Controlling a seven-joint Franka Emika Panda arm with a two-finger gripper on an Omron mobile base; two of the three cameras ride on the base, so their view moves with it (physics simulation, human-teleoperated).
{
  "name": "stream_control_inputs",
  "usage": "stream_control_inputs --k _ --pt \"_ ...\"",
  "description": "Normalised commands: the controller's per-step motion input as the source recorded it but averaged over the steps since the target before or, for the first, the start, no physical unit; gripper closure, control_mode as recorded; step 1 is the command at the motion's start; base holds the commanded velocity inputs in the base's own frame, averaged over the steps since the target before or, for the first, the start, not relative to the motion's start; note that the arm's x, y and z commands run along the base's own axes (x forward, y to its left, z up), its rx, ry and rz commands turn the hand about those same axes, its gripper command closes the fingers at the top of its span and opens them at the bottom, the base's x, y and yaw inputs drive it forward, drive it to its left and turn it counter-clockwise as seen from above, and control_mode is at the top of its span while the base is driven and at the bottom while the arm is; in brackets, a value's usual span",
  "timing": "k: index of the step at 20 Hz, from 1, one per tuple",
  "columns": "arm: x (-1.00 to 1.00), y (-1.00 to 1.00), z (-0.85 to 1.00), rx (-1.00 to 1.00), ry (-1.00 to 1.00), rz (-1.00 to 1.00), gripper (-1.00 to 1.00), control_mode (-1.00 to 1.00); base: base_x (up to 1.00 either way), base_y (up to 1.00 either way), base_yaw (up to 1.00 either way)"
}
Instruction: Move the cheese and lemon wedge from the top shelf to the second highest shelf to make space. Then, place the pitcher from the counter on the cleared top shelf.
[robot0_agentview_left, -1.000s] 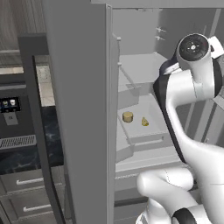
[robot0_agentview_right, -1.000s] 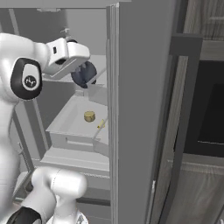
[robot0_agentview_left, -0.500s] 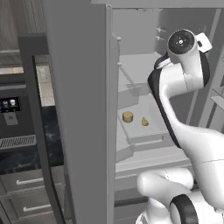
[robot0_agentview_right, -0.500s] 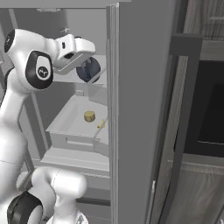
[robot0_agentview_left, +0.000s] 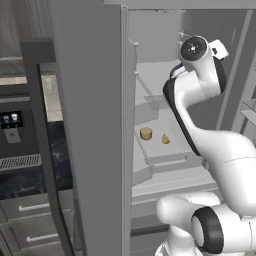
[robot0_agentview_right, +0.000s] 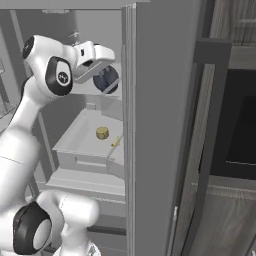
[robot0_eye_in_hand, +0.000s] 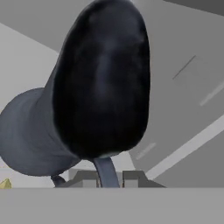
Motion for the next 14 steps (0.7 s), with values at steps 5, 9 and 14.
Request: stream_control_inputs --k 5,9,14 --pt "0.50 0.00 -0.33 0.00 0.02 0.00 1.00 -1.00 0.00 0.00 0.00" --pt "0.51 0.00 -0.27 0.00 0.01 0.00 1.00 -1.00 0.00 0.00 0.00" --pt "0.47 0.00 -0.07 0.00 0.00 0.00 1.00 -1.00 0.00 0.00 0.00"
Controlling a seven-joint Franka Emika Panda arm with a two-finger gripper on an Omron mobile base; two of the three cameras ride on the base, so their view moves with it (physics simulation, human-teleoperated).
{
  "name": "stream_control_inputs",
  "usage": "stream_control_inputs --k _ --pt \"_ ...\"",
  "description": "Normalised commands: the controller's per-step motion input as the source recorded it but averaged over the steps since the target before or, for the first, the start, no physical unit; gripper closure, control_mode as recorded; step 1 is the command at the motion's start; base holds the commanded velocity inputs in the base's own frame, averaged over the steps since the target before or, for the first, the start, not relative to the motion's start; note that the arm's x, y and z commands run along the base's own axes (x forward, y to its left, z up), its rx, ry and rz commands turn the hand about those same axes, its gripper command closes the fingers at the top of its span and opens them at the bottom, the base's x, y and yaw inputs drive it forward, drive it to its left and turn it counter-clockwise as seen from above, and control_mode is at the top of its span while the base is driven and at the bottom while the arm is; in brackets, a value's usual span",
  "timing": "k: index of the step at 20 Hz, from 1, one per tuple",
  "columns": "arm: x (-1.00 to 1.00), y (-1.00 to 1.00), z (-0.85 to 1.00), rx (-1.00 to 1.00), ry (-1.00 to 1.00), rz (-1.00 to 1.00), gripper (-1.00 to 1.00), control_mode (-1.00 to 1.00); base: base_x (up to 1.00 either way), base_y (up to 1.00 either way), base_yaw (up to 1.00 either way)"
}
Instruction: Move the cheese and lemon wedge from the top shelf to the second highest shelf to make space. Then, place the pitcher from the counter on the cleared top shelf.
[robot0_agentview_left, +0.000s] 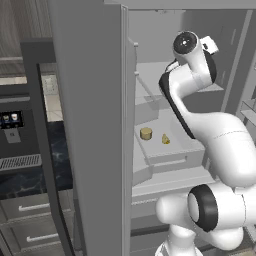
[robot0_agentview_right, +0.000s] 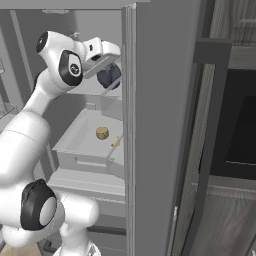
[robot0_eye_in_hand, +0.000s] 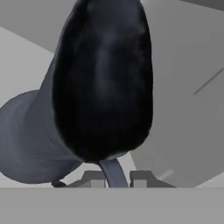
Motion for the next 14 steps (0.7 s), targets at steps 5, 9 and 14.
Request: stream_control_inputs --k 5,9,14 --pt "0.45 0.00 -0.01 0.00 0.00 0.00 1.00 -1.00 0.00 0.00 0.00" --pt "0.46 0.00 -0.01 0.00 0.00 0.00 -1.00 -1.00 0.00 0.00 0.00" --pt "0.39 0.00 -0.01 0.00 0.00 0.00 -1.00 -1.00 0.00 0.00 0.00"
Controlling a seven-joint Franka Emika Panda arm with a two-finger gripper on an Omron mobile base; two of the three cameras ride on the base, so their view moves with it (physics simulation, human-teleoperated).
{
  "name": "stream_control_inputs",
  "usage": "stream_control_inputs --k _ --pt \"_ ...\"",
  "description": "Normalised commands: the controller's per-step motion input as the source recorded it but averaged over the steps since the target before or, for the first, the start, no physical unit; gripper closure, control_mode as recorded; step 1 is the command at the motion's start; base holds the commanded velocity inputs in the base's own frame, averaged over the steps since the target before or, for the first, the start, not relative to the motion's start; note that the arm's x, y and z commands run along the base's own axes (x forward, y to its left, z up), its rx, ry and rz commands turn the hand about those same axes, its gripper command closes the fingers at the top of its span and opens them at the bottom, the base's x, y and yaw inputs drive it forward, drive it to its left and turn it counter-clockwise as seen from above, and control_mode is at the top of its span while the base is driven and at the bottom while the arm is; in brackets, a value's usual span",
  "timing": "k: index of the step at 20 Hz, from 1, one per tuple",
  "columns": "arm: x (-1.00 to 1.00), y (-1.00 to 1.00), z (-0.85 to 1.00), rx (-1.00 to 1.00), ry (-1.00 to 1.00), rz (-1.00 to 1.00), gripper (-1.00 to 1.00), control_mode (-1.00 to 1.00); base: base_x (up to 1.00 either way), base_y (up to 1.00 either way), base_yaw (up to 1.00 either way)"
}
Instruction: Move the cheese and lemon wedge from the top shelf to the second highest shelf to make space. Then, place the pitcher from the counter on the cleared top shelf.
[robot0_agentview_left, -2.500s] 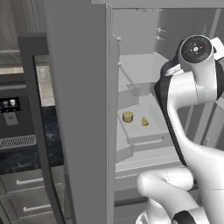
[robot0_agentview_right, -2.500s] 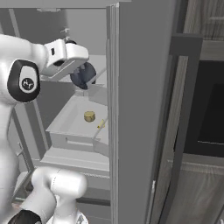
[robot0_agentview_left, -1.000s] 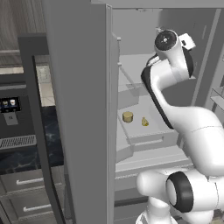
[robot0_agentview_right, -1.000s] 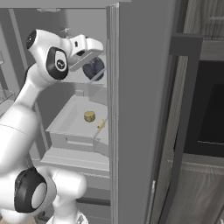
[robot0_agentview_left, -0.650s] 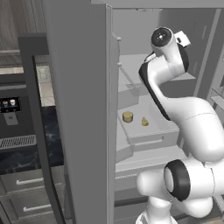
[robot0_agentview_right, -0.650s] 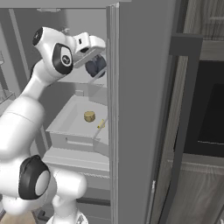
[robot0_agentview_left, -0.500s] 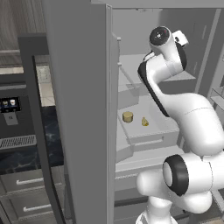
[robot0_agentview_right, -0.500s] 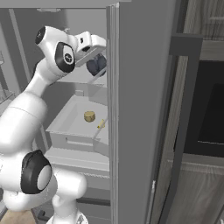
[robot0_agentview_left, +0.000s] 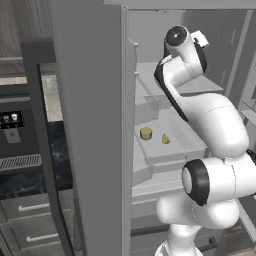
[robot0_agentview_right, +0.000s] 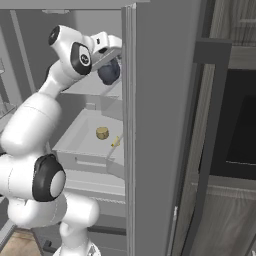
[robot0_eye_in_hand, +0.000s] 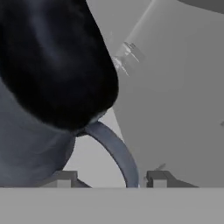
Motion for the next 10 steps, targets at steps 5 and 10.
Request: stream_control_inputs --k 5,10 --pt "0.31 0.00 -0.02 0.00 0.00 0.00 -1.00 -1.00 0.00 0.00 0.00" --pt "0.23 0.00 -0.02 0.00 0.00 0.00 -1.00 -1.00 0.00 0.00 0.00"
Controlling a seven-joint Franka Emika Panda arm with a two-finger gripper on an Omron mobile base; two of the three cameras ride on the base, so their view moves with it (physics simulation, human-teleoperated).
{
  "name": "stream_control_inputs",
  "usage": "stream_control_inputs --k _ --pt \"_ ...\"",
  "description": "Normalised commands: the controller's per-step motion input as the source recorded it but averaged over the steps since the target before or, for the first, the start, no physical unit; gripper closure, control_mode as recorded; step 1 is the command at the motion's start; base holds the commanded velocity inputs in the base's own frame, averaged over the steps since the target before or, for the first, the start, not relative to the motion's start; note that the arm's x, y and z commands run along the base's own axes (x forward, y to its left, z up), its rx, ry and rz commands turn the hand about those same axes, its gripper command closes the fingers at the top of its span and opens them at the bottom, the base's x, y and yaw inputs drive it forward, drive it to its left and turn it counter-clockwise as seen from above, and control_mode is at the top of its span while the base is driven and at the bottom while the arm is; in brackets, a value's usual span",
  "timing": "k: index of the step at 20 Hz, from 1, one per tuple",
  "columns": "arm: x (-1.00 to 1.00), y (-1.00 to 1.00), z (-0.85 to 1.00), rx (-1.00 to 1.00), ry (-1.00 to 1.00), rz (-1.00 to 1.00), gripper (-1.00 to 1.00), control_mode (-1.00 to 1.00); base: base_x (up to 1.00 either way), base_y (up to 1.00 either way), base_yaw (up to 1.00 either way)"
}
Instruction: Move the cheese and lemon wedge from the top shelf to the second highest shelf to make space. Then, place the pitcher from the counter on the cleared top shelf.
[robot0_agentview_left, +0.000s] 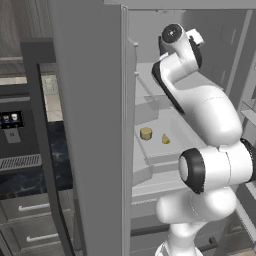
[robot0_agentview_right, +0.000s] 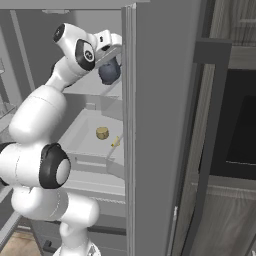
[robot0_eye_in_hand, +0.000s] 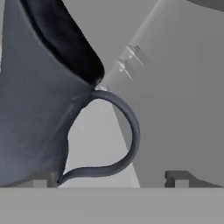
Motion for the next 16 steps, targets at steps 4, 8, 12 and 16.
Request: stream_control_inputs --k 4,8,12,16 --pt "0.15 0.00 0.00 0.00 0.00 0.00 -1.00 -1.00 0.00 0.00 0.00" --pt "0.01 0.00 -0.01 0.00 0.00 0.00 -1.00 -1.00 0.00 0.00 0.00" --pt "-0.06 0.01 -0.09 -0.02 0.00 0.00 -1.00 -1.00 0.00 0.00 0.00" --pt "-0.42 0.00 -0.42 0.00 -0.11 0.00 -1.00 -1.00 0.00 0.00 0.00"
